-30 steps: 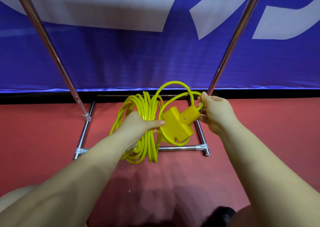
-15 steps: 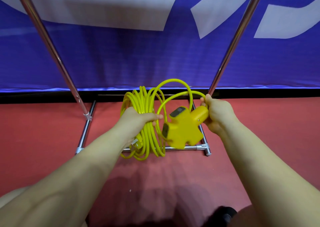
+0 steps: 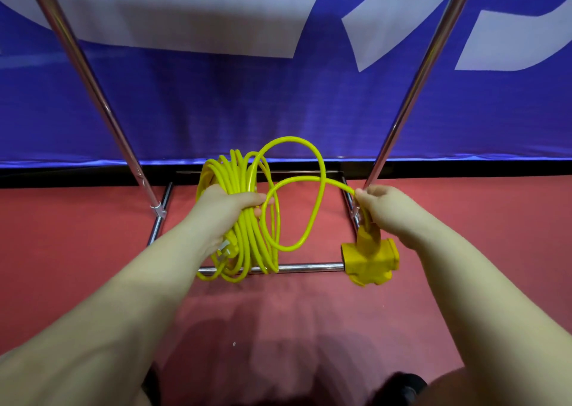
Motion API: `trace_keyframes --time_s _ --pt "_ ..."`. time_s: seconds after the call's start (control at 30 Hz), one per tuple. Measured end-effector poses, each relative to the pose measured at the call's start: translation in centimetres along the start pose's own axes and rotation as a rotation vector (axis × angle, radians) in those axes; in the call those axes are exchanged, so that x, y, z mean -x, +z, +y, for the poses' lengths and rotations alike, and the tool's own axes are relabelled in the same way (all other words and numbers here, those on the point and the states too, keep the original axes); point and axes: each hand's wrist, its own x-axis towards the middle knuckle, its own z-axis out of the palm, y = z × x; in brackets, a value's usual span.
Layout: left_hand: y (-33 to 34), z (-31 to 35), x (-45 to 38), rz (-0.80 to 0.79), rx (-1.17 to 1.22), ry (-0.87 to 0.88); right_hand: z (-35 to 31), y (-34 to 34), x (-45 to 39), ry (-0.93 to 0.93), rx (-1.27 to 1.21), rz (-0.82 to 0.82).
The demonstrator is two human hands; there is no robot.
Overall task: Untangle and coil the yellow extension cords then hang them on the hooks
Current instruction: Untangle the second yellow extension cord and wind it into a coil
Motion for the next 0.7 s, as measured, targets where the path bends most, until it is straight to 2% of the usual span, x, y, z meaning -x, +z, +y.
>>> trace_keyframes --time_s 0.07,0.2,0.33,0.5,0.6,0.7 --pt "-0.4 0.2 -0.1 0.022 -0.006 -0.007 0.5 0.4 0.1 0.066 0.169 -0.085" --pt "-0.9 0.6 0.0 0.020 0.051 -0.044 1.5 0.8 -0.2 0.170 0.239 -0.165" --pt "-1.0 0.9 0.2 -0.043 0.070 -0.076 1.6 1.6 0.3 0.095 0.226 -0.290" --pt "-0.8 1.1 0.6 -0.184 0.086 -0.081 1.3 3.3 0.0 -0.144 -0.238 -0.304" --pt "-0.9 1.2 0.6 -0.177 0.113 -0.064 1.3 3.3 -0.2 -0.221 -0.233 -0.257" --pt "-1.4 1.4 0.3 -0.106 0.128 -0.050 1.5 2.7 -0.2 -0.132 -0.057 -0.194"
